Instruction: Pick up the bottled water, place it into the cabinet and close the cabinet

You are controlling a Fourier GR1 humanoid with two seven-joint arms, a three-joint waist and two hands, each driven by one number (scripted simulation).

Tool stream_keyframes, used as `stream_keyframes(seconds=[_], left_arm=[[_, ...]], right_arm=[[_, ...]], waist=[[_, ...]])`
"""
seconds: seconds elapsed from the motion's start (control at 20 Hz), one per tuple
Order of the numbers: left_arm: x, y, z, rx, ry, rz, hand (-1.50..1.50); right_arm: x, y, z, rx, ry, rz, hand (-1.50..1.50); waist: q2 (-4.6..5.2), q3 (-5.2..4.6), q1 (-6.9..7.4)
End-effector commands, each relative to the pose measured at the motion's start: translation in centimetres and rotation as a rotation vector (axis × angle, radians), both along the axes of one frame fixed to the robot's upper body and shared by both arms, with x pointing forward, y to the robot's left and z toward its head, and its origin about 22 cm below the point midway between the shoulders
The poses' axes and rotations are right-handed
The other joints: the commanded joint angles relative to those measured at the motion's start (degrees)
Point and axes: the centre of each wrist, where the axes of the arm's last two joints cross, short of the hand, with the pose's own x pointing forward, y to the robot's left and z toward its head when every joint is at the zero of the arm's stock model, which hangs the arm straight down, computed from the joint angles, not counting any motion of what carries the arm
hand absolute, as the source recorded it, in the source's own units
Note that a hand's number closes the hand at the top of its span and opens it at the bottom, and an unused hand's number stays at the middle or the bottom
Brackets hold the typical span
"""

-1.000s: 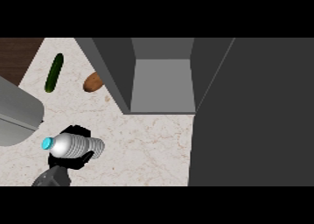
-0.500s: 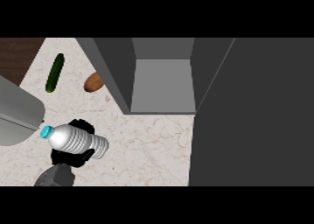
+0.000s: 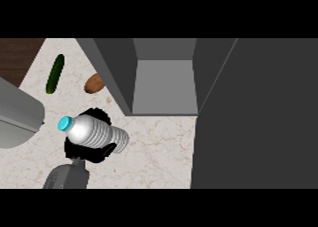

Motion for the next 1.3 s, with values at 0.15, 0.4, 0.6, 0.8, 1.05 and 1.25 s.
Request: stream_keyframes(seconds=[0.15, 0.4, 0.6, 0.8, 1.05, 1.25], left_arm=[[2.0, -6.2, 5.1, 0.072, -0.039, 0.022, 1.5], [5.2, -8.6, 7.9, 0.119, -0.046, 0.025, 1.5], [7.3, -9.8, 9.3, 0.191, -0.074, 0.015, 1.5], [7.3, -11.4, 10.8, 0.276, -0.104, 0.084, 1.5], [8.4, -12.4, 11.7, 0.359, -0.136, 0.141, 1.5], [8.6, -11.4, 12.0, 0.407, -0.119, 0.186, 1.5]], right_arm=[[0.8, -0.4, 0.9, -0.001, -0.004, 0.032, -1.5], [0.5, 0.3, -1.4, 0.008, -0.006, 0.013, -1.5], [1.1, 0.6, -0.6, 0.006, 0.001, 0.029, -1.5], [-0.2, -0.3, -0.3, 0.006, 0.003, 0.032, -1.5], [1.9, 0.4, -0.2, 0.019, -0.009, 0.058, -1.5], [1.3, 0.1, -0.8, 0.027, 0.006, 0.039, -1.5]], waist=[[0.12, -0.02, -0.39], [0.17, -0.02, -0.65], [0.37, -0.03, -1.09], [0.27, 0.0, -1.87], [0.94, 0.02, -3.02], [0.64, 0.04, -3.18]])
